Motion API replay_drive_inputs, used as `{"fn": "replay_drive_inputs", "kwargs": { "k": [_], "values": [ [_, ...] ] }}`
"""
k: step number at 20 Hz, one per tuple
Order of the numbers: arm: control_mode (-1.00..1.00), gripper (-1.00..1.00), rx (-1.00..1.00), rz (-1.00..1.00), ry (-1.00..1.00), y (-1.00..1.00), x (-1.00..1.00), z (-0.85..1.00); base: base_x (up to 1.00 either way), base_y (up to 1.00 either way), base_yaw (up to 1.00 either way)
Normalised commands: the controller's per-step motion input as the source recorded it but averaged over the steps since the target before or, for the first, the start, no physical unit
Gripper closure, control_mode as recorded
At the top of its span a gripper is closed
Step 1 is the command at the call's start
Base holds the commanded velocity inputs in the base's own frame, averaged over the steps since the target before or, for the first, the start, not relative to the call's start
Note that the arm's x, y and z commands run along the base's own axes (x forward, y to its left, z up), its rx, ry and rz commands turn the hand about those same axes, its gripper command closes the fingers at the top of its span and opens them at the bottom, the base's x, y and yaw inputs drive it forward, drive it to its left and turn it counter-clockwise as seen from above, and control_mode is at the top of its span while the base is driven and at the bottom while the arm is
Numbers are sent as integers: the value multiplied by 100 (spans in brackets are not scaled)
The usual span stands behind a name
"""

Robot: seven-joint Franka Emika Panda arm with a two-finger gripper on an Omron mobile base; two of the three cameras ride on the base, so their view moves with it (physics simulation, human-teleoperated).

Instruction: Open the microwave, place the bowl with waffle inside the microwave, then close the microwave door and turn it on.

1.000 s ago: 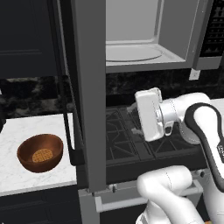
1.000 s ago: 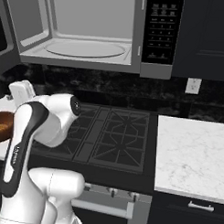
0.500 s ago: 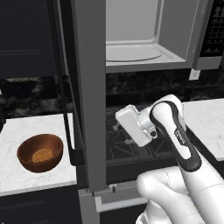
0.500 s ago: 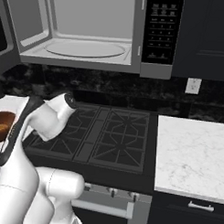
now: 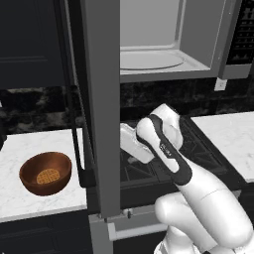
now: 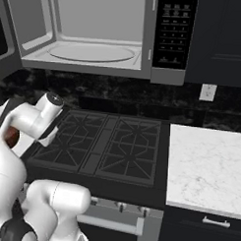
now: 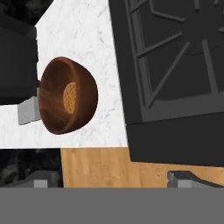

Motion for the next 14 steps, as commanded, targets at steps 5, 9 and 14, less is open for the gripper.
{"fn": "replay_drive_inputs", "kwargs": {
  "k": [5,9,14],
  "values": [
    [-100,-100,0,0,6,38,75,-51,0,0,0],
    [-100,-100,0,8,0,17,69,-56,0,0,0],
    [-100,-100,-3,11,-1,60,23,-23,0,0,0]
  ]
}}
